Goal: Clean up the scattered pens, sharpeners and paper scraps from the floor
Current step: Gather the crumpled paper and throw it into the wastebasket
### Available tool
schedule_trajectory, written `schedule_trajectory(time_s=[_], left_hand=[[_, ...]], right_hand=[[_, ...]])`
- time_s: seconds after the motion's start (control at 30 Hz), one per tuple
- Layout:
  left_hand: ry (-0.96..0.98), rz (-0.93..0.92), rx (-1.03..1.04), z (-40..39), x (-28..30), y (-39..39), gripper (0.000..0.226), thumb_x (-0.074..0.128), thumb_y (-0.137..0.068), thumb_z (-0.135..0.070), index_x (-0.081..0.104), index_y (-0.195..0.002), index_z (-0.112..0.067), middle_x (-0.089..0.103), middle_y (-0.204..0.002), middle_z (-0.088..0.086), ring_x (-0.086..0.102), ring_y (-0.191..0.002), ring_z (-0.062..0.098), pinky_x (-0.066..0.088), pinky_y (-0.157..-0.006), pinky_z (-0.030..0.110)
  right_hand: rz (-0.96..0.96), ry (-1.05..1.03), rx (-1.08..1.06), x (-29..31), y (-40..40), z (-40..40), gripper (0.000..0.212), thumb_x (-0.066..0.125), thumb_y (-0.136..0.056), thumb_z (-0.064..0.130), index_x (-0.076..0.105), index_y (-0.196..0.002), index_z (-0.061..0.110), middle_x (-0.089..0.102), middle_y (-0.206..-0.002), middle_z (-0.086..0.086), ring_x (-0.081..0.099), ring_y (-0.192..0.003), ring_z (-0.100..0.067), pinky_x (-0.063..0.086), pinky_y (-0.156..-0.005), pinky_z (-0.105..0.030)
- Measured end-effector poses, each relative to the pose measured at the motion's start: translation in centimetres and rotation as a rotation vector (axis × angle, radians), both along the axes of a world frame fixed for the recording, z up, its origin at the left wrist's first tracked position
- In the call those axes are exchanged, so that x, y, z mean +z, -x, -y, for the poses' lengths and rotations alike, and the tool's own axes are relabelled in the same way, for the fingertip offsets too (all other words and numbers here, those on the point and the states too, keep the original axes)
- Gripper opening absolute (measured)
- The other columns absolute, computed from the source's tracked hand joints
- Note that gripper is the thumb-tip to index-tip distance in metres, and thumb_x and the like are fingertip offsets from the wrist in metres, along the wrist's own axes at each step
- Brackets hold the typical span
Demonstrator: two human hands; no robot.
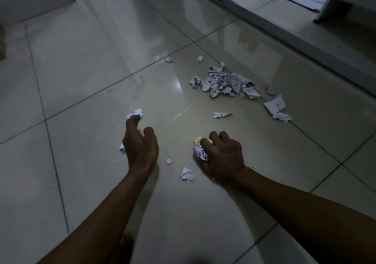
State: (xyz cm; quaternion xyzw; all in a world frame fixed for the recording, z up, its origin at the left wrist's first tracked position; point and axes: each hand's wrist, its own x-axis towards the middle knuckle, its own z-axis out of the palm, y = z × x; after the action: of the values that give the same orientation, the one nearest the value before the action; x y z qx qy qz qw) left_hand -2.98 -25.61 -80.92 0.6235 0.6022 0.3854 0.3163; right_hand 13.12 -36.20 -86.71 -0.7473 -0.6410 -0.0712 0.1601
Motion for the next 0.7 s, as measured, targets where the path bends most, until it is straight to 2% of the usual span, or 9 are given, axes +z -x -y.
schedule_trajectory(time_s=[0.07, 0.13, 0.2, 0.3, 0.37, 0.47, 0.53, 0.63, 0.7], left_hand=[[-0.019, -0.121, 0.009, -0.9, -0.3, 1.7, 0.041, 0.05, -0.087, -0.002, 0.053, -0.128, -0.006, 0.057, -0.131, 0.009, 0.051, -0.122, 0.025, 0.037, -0.103, 0.031], [-0.036, -0.243, -0.039, -1.8, -1.2, 3.3, 0.039, 0.051, -0.087, -0.004, 0.053, -0.126, -0.004, 0.058, -0.128, 0.014, 0.052, -0.119, 0.031, 0.037, -0.099, 0.034], [-0.03, -0.365, -0.106, -2.7, -2.1, 4.6, 0.037, 0.055, -0.09, -0.01, 0.054, -0.126, -0.001, 0.057, -0.127, 0.018, 0.051, -0.118, 0.035, 0.038, -0.099, 0.038], [-0.005, -0.527, -0.179, -3.4, -3.9, 5.8, 0.041, 0.059, -0.089, -0.031, 0.056, -0.119, -0.002, 0.057, -0.119, 0.02, 0.052, -0.114, 0.038, 0.042, -0.095, 0.045], [-0.03, -0.636, -0.188, -3.3, -4.9, 6.0, 0.04, 0.056, -0.089, -0.039, 0.056, -0.115, -0.009, 0.052, -0.12, 0.02, 0.047, -0.115, 0.039, 0.041, -0.094, 0.049], [-0.068, -0.677, -0.142, -3.1, -5.7, 5.7, 0.02, 0.052, -0.093, -0.028, 0.056, -0.104, -0.011, 0.045, -0.121, 0.017, 0.042, -0.11, 0.038, 0.034, -0.092, 0.048], [-0.147, -0.782, -0.144, -3.0, -6.0, 5.6, 0.021, 0.04, -0.094, -0.025, 0.053, -0.093, -0.008, 0.047, -0.109, 0.019, 0.045, -0.096, 0.037, 0.037, -0.079, 0.047], [-0.263, -0.863, -0.215, -3.4, -6.1, 5.8, 0.024, 0.033, -0.093, -0.021, 0.049, -0.085, -0.005, 0.048, -0.091, 0.02, 0.048, -0.081, 0.037, 0.04, -0.066, 0.046], [-0.277, -0.818, -0.218, -4.1, -5.6, 5.6, 0.027, 0.028, -0.093, -0.023, 0.046, -0.085, -0.004, 0.051, -0.082, 0.02, 0.052, -0.076, 0.038, 0.044, -0.063, 0.046]], right_hand=[[-0.012, 0.023, -0.018, 0.0, 0.1, -0.1, 0.029, 0.076, -0.063, 0.043, 0.064, -0.073, 0.018, 0.056, -0.068, -0.003, 0.054, -0.056, -0.026, 0.022, -0.049, -0.022], [-0.059, 0.022, -0.003, 0.4, -0.1, -0.4, 0.03, 0.079, -0.06, 0.04, 0.062, -0.068, 0.018, 0.057, -0.064, -0.003, 0.055, -0.05, -0.026, 0.029, -0.045, -0.022], [-0.154, -0.02, 0.004, 1.0, -0.7, -0.8, 0.025, 0.073, -0.065, 0.039, 0.061, -0.064, 0.017, 0.059, -0.058, -0.005, 0.056, -0.045, -0.025, 0.036, -0.045, -0.021], [-0.466, -0.15, -0.084, 2.0, -1.6, -0.7, 0.025, 0.055, -0.073, 0.036, 0.058, -0.058, 0.017, 0.057, -0.051, -0.003, 0.053, -0.044, -0.021, 0.039, -0.049, -0.024], [-0.683, -0.21, -0.149, 2.2, -1.8, -0.4, 0.028, 0.053, -0.073, 0.03, 0.045, -0.049, 0.019, 0.043, -0.045, 0.003, 0.039, -0.042, -0.01, 0.033, -0.048, -0.027], [-0.867, -0.276, -0.206, 2.4, -1.8, 0.3, 0.032, 0.054, -0.073, 0.021, 0.037, -0.047, 0.018, 0.036, -0.043, 0.001, 0.033, -0.042, -0.007, 0.031, -0.045, -0.03], [-0.963, -0.282, -0.256, 2.4, -1.6, 0.6, 0.034, 0.061, -0.075, 0.01, 0.045, -0.045, 0.013, 0.043, -0.042, -0.001, 0.038, -0.04, -0.007, 0.033, -0.044, -0.027], [-1.107, -0.277, -0.36, 2.6, -1.4, 0.8, 0.045, 0.064, -0.078, -0.006, 0.046, -0.044, 0.018, 0.047, -0.042, 0.003, 0.042, -0.041, -0.008, 0.037, -0.046, -0.023], [-1.208, -0.29, -0.411, 3.0, -1.3, 0.6, 0.033, 0.065, -0.082, -0.002, 0.053, -0.051, 0.001, 0.052, -0.05, -0.015, 0.049, -0.047, -0.021, 0.04, -0.049, -0.032]])
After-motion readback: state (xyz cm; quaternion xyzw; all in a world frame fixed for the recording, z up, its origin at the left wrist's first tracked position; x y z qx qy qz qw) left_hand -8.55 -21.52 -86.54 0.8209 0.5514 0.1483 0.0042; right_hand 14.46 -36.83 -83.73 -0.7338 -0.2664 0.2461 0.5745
